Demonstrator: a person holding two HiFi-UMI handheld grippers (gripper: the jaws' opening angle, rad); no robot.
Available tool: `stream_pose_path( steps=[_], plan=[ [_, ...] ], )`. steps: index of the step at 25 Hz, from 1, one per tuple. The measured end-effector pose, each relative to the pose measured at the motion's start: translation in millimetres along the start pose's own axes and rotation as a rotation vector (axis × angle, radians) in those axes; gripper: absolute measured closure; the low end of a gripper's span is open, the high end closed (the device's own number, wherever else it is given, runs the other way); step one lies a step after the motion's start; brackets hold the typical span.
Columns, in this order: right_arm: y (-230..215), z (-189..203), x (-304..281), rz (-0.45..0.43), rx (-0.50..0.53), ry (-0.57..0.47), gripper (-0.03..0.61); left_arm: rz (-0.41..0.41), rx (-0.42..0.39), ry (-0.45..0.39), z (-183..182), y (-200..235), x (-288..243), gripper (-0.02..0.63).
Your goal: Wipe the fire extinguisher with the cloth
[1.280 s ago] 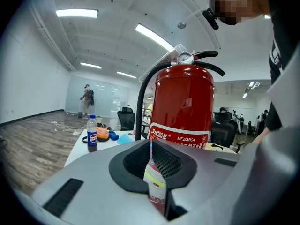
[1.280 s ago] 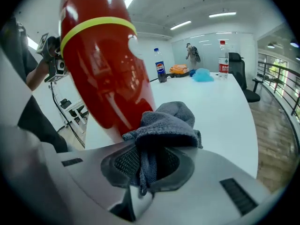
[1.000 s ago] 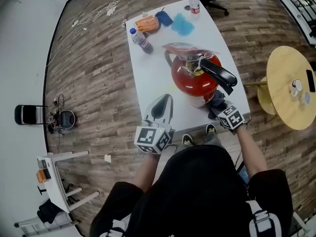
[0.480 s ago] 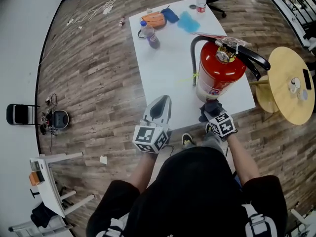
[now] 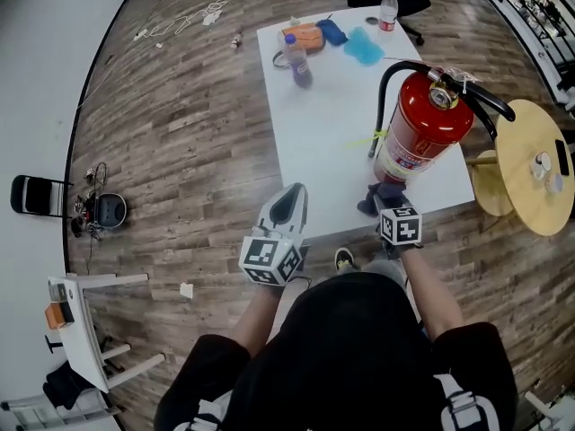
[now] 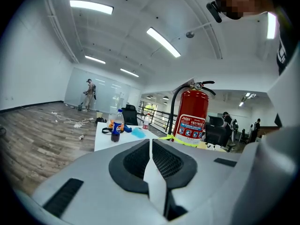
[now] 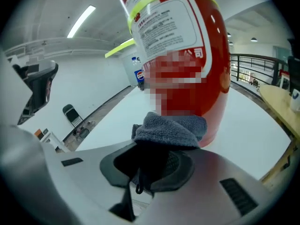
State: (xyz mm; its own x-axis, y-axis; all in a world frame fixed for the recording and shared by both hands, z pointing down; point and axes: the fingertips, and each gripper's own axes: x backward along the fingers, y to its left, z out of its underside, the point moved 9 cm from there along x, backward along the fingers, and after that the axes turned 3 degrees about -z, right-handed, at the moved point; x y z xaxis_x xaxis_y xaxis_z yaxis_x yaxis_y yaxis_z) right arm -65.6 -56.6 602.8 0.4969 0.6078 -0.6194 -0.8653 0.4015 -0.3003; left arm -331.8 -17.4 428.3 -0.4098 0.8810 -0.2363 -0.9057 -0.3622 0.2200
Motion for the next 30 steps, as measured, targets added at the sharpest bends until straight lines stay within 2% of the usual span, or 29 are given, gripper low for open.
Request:
stream_pose_path(
  steps=[6, 9, 14, 18, 22, 26, 30],
  plan=[
    [36.7, -55.0, 43.2, 0.015, 0.159, -0.212, 0.511, 0.029, -0.009, -0.012, -2.2, -2.5, -1.0, 0.577],
    [51.6, -88.2, 80.1, 0.012, 0.17, -0.317, 0.511, 0.059, -0.008, -0.008, 0.3, -10.5, -3.9, 0.577],
    [80.3, -161.3, 142.7, -0.053, 0.182, -0.463, 0.511, 0.099, -0.005, -0.001, 2.8, -22.3, -9.8, 0.577],
    [104.1, -216.8, 180.8, -0.066, 0.053, -0.549, 0.511, 0.114, -0.01, -0.005, 1.6, -27.7, -13.2, 0.577],
    [116.2, -244.7, 182.5, -0.084, -0.132, -0.631, 0.511, 0.112, -0.002, -0.002, 4.6, -30.3, -12.3, 0.577],
    [121.6, -241.9, 164.4, -0.055, -0.237, -0.687, 0.511, 0.107, 0.001, 0.001, 6.2, -30.9, -6.3, 0.577],
    [101.4, -207.2, 122.6, 0.012, -0.295, -0.584, 0.511, 0.082, 0.003, 0.0, 7.1, -23.0, 0.5, 0.577]
  ],
)
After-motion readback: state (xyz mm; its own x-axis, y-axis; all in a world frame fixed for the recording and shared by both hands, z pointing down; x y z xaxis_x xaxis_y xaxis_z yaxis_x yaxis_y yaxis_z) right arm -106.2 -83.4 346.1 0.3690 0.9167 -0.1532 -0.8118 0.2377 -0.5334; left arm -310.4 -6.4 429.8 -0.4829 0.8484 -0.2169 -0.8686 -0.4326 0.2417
